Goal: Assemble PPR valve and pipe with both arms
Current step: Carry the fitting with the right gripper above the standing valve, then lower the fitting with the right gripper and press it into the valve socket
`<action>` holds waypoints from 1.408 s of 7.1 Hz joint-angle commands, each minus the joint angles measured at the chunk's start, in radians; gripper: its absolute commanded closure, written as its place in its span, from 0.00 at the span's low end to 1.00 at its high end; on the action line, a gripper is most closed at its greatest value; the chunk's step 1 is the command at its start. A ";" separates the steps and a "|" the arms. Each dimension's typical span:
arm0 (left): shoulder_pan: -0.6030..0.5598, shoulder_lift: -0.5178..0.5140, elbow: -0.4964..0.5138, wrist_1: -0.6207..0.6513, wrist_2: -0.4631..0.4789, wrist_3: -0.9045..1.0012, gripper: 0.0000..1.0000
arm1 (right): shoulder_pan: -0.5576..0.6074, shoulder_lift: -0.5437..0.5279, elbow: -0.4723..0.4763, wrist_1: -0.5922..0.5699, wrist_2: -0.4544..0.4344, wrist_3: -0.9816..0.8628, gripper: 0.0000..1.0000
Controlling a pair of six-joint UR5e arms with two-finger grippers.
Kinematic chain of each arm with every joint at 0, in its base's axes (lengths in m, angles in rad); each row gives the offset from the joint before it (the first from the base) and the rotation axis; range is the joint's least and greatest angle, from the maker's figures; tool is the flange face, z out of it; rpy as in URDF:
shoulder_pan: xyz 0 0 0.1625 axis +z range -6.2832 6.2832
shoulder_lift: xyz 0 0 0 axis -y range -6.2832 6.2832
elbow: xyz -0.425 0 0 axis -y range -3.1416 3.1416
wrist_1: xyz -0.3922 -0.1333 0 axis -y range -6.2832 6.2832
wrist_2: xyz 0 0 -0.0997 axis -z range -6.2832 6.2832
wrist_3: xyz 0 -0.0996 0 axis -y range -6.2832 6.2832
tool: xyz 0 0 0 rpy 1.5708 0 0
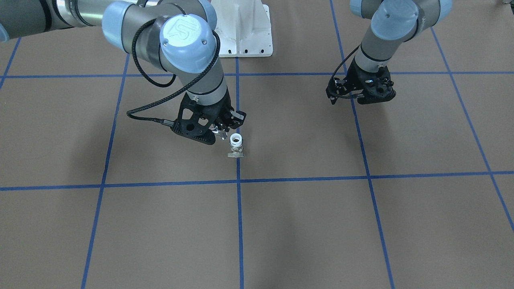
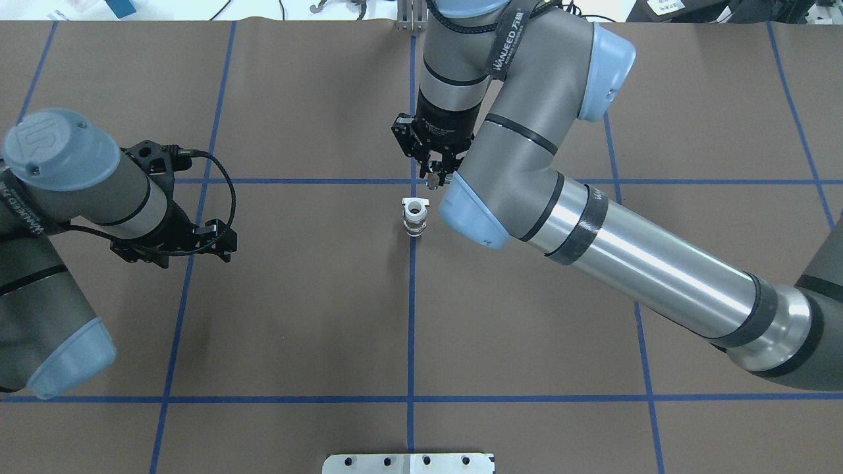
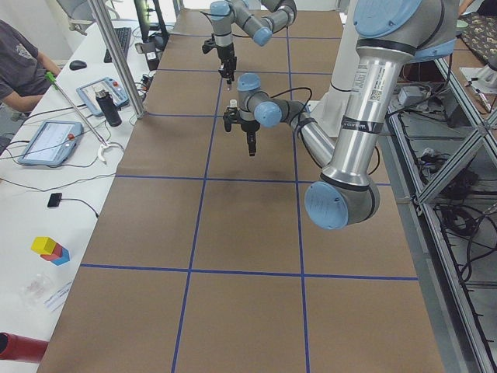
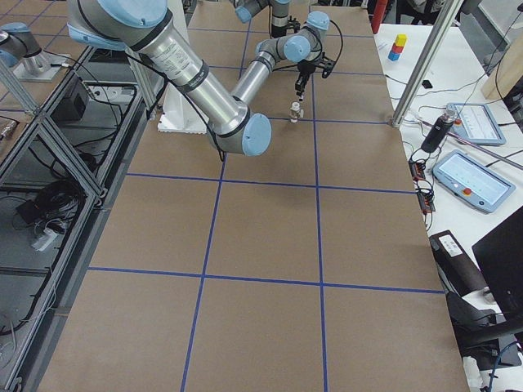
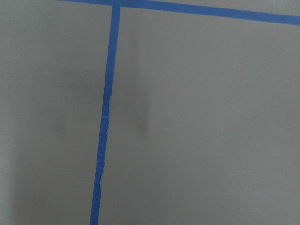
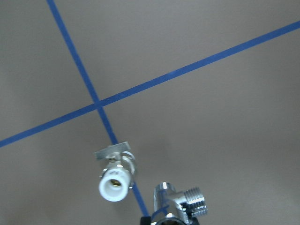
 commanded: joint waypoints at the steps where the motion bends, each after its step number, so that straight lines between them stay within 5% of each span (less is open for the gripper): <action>1: -0.002 -0.003 0.003 -0.001 0.000 -0.005 0.00 | -0.032 0.033 -0.061 0.031 -0.017 0.023 1.00; 10: 0.003 -0.008 0.016 -0.003 0.001 -0.002 0.00 | -0.055 0.025 -0.064 0.031 -0.042 0.040 1.00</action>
